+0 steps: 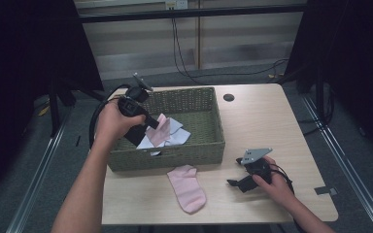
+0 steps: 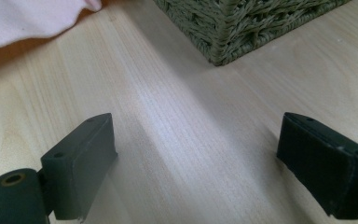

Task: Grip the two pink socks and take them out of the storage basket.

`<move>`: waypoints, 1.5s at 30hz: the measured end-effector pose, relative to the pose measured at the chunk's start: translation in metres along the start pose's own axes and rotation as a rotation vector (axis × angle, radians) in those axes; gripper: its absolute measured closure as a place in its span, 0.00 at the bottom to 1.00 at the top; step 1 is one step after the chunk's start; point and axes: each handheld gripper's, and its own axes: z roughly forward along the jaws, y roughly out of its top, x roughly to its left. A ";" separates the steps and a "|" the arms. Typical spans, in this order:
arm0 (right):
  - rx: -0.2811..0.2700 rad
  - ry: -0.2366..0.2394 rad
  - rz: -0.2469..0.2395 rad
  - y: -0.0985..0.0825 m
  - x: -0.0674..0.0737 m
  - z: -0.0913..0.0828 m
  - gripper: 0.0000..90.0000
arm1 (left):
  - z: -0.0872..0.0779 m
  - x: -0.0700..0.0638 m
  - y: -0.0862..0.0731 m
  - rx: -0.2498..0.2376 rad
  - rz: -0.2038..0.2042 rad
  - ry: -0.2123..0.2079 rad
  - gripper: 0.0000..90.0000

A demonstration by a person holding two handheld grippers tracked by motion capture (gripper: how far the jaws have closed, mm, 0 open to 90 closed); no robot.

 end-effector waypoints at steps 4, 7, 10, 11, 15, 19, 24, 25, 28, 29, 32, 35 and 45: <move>0.001 0.001 0.001 0.000 0.000 0.000 0.12 | -0.003 -0.006 0.000 -0.001 0.011 -0.009 0.97; 0.001 0.001 0.001 0.000 0.000 0.000 0.12 | -0.004 -0.012 0.000 0.000 0.028 -0.013 0.97; 0.001 0.000 0.002 0.000 0.000 0.000 0.12 | -0.006 -0.020 0.001 -0.004 0.051 -0.012 0.97; 0.001 0.001 0.001 0.000 0.000 0.000 0.12 | -0.006 -0.021 0.001 -0.004 0.054 -0.016 0.97; 0.001 0.001 0.001 0.000 0.000 0.000 0.12 | -0.006 -0.028 0.000 -0.006 0.066 -0.015 0.97; 0.001 0.001 0.001 0.000 0.000 0.000 0.12 | -0.006 -0.033 0.001 -0.003 0.083 -0.024 0.97; 0.001 0.001 0.001 0.000 0.000 0.000 0.12 | -0.008 -0.042 0.001 -0.005 0.105 -0.035 0.97; 0.001 0.001 0.001 0.000 0.000 0.000 0.12 | -0.008 -0.044 0.001 -0.003 0.112 -0.033 0.97; 0.001 0.001 0.001 0.000 0.000 0.000 0.12 | -0.007 -0.048 0.001 0.001 0.126 -0.051 0.97; 0.001 0.001 0.001 0.000 0.000 0.000 0.12 | -0.007 -0.050 0.001 0.000 0.131 -0.048 0.97; 0.001 0.001 0.002 0.000 0.000 0.000 0.12 | -0.005 -0.055 0.002 0.011 0.148 -0.019 0.97; 0.001 0.001 0.001 0.000 0.000 0.000 0.12 | -0.004 -0.058 0.002 0.015 0.161 -0.035 0.97; 0.000 0.001 -0.001 0.000 0.000 0.000 0.12 | 0.002 -0.067 -0.001 0.011 0.185 -0.062 0.97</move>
